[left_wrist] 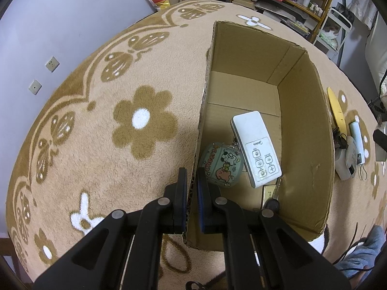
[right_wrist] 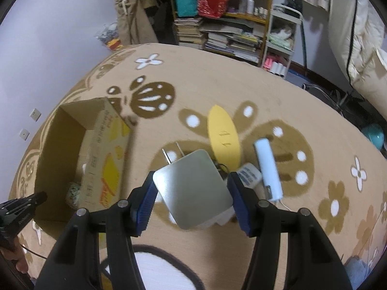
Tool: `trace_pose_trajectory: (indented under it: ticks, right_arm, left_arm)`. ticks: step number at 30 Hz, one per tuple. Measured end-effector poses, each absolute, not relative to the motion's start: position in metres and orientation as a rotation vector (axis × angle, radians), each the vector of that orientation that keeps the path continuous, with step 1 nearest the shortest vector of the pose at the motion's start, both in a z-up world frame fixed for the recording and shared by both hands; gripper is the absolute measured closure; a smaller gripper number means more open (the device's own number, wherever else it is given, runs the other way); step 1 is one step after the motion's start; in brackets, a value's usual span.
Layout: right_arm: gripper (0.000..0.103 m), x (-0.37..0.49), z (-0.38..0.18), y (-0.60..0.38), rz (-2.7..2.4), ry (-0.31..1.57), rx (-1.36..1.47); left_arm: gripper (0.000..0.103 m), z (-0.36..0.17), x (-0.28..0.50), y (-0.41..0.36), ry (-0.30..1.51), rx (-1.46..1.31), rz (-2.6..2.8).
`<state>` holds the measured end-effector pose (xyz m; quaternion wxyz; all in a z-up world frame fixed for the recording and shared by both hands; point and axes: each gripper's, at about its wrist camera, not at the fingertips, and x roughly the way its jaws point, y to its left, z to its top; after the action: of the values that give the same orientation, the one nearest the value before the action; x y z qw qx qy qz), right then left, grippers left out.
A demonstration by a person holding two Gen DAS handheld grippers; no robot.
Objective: Organize rigid objects
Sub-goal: 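Lift the charger plug with the right gripper and carry it into the box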
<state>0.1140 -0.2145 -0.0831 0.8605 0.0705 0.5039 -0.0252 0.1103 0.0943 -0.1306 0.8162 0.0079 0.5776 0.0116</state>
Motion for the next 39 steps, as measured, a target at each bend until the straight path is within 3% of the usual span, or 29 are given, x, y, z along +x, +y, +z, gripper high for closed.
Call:
trace_pose_trajectory:
  ticks: [23, 39]
  right_arm:
    - [0.041, 0.140, -0.069, -0.105, 0.182, 1.032, 0.187]
    - [0.040, 0.155, -0.100, -0.073, 0.244, 1.068, 0.248]
  left_arm:
    - [0.096, -0.130, 0.113, 0.093, 1.228, 0.022, 0.021]
    - [0.096, -0.131, 0.113, 0.092, 1.229, 0.020, 0.017]
